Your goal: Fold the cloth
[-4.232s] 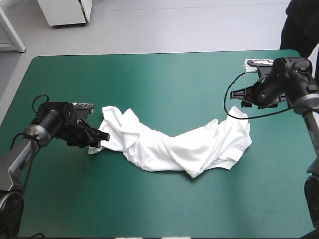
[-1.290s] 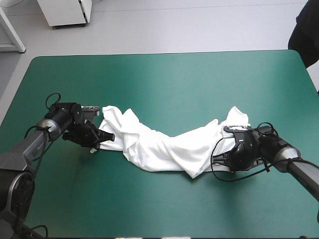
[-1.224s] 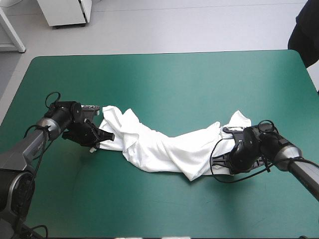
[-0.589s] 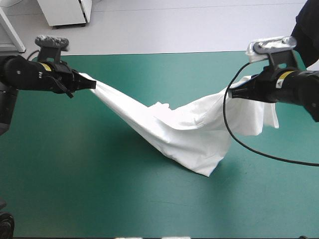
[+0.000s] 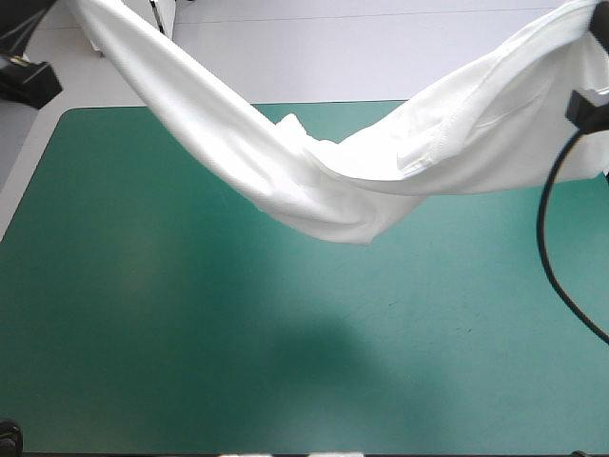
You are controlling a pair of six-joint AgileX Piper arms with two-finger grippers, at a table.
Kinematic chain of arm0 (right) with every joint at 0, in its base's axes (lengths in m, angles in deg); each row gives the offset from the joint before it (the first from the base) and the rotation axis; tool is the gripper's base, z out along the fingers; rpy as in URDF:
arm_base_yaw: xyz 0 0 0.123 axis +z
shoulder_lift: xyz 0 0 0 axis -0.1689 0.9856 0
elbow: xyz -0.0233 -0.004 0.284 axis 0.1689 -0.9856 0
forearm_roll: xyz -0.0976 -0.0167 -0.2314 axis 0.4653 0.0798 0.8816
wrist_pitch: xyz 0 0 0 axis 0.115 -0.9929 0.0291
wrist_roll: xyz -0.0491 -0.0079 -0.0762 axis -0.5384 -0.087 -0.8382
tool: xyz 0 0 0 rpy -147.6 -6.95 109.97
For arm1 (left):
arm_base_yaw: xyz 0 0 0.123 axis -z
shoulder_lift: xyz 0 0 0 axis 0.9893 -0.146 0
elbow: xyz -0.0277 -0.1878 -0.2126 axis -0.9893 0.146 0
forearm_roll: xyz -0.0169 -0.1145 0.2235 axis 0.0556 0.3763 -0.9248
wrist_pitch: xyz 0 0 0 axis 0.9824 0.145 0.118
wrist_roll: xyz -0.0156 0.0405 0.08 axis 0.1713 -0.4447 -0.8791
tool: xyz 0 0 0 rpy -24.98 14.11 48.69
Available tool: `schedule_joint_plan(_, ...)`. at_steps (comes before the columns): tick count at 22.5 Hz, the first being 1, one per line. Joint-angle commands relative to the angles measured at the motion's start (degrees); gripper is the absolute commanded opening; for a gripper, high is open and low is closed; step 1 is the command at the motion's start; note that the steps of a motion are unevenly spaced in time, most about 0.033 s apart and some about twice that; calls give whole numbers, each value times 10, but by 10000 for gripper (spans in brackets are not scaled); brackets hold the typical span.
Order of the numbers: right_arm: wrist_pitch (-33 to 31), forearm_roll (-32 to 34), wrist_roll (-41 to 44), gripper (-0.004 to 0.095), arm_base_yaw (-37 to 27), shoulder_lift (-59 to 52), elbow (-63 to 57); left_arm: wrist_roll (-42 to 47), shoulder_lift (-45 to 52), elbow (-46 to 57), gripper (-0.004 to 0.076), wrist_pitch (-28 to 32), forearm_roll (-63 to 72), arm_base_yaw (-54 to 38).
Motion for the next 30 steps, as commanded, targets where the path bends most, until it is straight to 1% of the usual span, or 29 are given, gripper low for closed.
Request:
schedule_joint_plan(1,29,-5,-9,-16,0,-8,44,-1,12,-48,-22,46,21,0)
schedule_joint_plan(3,9,-19,-9,-16,0,-8,52,-1,11,-53,-22,41,49,0)
schedule_joint_plan(5,0,-38,-3,-16,0,-8,47,-1,11,-50,-22,-2,56,0)
schedule_joint_plan(6,0,-58,9,-16,0,-8,40,6,11,-40,-22,-35,51,0)
schedule_joint_plan(9,0,-100,28,-14,0,-19,-3,17,29,8,-22,-35,62,0)
schedule_joint_plan(11,0,-121,46,-14,0,-53,-89,14,87,125,-22,-35,56,0)
schedule_joint_plan(12,0,-121,54,-14,0,-67,-123,14,108,168,-22,-35,50,0)
schedule_joint_plan(13,0,-121,61,-14,0,-87,-174,14,143,250,-22,-34,38,0)
schedule_joint_plan(14,0,-116,64,-14,0,-96,-202,14,164,306,-22,-34,24,0)
schedule_joint_plan(15,0,-102,71,-14,0,-107,-252,14,184,380,-22,-27,10,0)
schedule_joint_plan(16,1,-92,74,-14,0,-109,-283,14,193,435,-22,-17,4,0)
schedule_joint_plan(17,6,-77,74,-14,0,-105,-321,-1,195,510,-22,17,7,0)
schedule_joint_plan(18,18,-64,74,-15,0,-101,-350,-12,194,546,-22,35,6,0)
schedule_joint_plan(19,48,-47,74,-17,0,-92,-392,-25,182,606,-22,77,6,0)
schedule_joint_plan(21,87,-18,83,-17,0,-72,-432,-37,160,654,-22,126,1,0)
schedule_joint_plan(24,123,48,107,-17,-1,-31,-470,-46,109,686,-22,174,-10,0)
schedule_joint_plan(26,137,89,113,-17,-1,3,-485,-46,66,687,-22,190,-19,0)
schedule_joint_plan(30,173,138,117,-17,-4,90,-489,-63,-29,680,-22,237,-20,0)
